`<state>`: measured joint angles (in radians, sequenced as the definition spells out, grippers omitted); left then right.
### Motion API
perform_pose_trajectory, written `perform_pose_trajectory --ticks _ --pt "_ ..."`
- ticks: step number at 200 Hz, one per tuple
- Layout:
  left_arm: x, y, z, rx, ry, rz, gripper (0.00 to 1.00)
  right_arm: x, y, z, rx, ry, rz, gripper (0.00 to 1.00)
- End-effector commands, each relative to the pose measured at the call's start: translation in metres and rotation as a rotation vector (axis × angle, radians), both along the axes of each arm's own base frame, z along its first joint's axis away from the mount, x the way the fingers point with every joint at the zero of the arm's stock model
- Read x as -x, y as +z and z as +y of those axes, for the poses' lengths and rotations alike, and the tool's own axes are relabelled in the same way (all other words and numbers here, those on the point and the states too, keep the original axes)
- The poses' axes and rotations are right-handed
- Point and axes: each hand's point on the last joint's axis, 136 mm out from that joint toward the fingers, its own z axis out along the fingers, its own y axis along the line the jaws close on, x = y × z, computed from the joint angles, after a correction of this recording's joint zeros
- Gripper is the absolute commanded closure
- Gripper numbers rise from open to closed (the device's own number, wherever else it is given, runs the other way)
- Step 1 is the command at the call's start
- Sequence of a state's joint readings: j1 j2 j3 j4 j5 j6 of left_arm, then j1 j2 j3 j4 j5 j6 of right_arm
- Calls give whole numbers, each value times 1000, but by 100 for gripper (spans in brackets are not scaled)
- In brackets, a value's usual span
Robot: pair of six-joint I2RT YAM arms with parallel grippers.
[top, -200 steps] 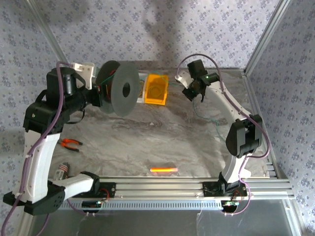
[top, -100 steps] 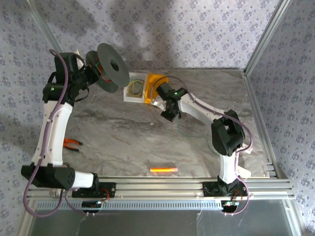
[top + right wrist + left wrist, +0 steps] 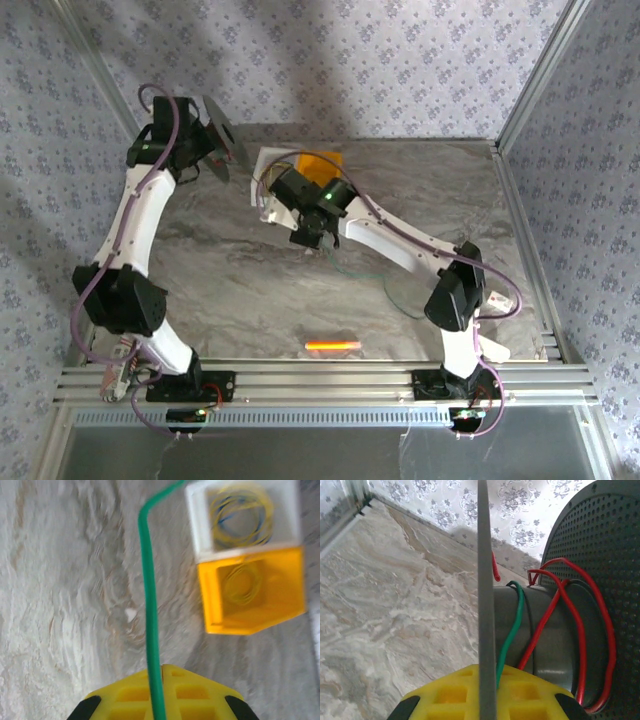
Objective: Wrap the cables
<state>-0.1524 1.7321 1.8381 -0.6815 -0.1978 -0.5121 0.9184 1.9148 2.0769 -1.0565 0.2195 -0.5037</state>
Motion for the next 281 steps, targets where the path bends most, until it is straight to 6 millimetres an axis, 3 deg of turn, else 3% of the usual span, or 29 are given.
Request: perform_pose_trajectory --ticks 1,35,71,97,137,167,204,240,281 --pt "-18 38 4 -143 9 -95 100 13 64 -5 -75 99 -61 100" --pt "-17 20 -19 -245 -106 -11 100 -10 138 -1 -184 124 -252 100" --pt "6 -11 -65 -316 -401 125 100 -58 187 -12 -260 70 -442 100" --pt "36 -33 -92 -395 -597 232 100 -93 213 -29 -343 8 -528 100" --pt "80 -53 -123 -490 -846 324 100 -129 228 -47 -462 -34 -559 100" --pt "106 -65 -135 -520 -967 349 100 -159 205 -64 -489 -82 -491 100" --pt "132 -52 -136 -516 -1051 281 100 -206 142 -104 -466 -213 -338 100" --pt "152 -3 -134 -490 -1104 86 100 -235 82 -132 -446 -292 -197 100" --pt "157 83 -127 -305 -1037 -253 100 -226 38 -123 -438 -276 -40 100"
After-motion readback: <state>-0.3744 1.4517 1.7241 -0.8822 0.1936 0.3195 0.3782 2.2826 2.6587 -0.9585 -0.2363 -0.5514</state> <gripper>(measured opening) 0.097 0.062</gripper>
